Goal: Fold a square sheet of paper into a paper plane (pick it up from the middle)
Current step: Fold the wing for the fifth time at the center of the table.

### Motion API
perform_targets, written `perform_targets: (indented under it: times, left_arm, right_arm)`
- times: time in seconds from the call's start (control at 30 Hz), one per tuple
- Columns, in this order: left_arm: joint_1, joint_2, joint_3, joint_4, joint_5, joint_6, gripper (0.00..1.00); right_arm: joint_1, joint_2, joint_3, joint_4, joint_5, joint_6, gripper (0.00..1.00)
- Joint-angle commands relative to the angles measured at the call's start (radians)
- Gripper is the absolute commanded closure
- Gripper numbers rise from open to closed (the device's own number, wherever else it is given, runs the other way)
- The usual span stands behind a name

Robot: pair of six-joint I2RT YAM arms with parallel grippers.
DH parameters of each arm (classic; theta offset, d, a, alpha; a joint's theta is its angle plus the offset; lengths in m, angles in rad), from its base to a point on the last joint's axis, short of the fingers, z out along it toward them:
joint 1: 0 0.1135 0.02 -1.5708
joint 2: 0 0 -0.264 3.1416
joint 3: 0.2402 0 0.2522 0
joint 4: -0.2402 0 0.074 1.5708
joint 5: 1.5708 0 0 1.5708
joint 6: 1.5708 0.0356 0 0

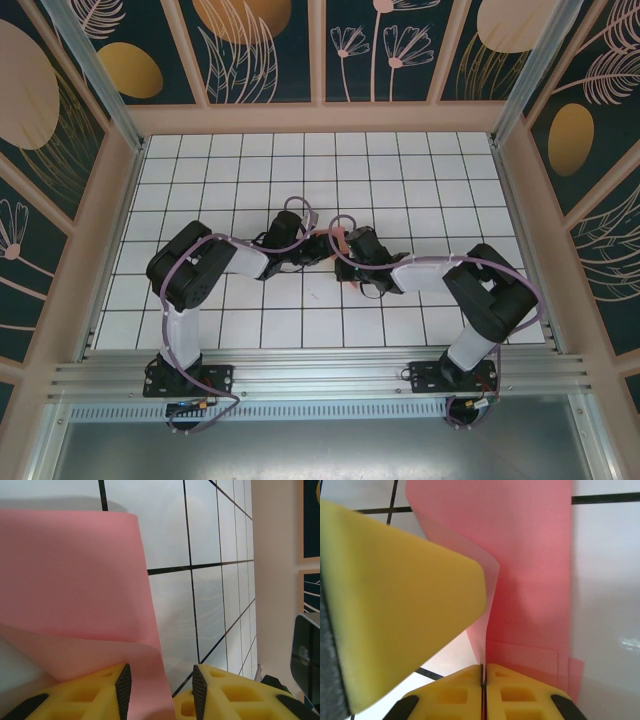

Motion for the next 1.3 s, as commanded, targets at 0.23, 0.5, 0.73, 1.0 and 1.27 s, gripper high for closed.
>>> perform_targets:
  times: [0.23, 0.5, 0.73, 1.0, 1.27]
  left_arm:
    - [0.005, -0.135, -0.027, 0.042, -0.009, 0.004, 0.54]
    - [0.004, -0.152, -0.068, 0.095, 0.015, -0.016, 0.54]
    - [0.001, -0.131, -0.076, 0.14, 0.061, -0.029, 0.55]
    - [-0.008, -0.051, -0.028, 0.166, 0.116, -0.044, 0.55]
    - [-0.011, 0.008, -0.016, 0.196, 0.113, -0.048, 0.55]
  right_arm:
    - [-0.076, -0.061, -0.165, 0.258, -0.212, 0.092, 1.0]
    - [-0.159, -0.103, -0.281, 0.495, -0.379, 0.215, 1.0]
    - [-0.189, -0.101, -0.312, 0.556, -0.426, 0.267, 1.0]
    - [-0.189, -0.047, -0.32, 0.591, -0.427, 0.317, 1.0]
    - [-0.222, -0.006, -0.334, 0.638, -0.43, 0.367, 1.0]
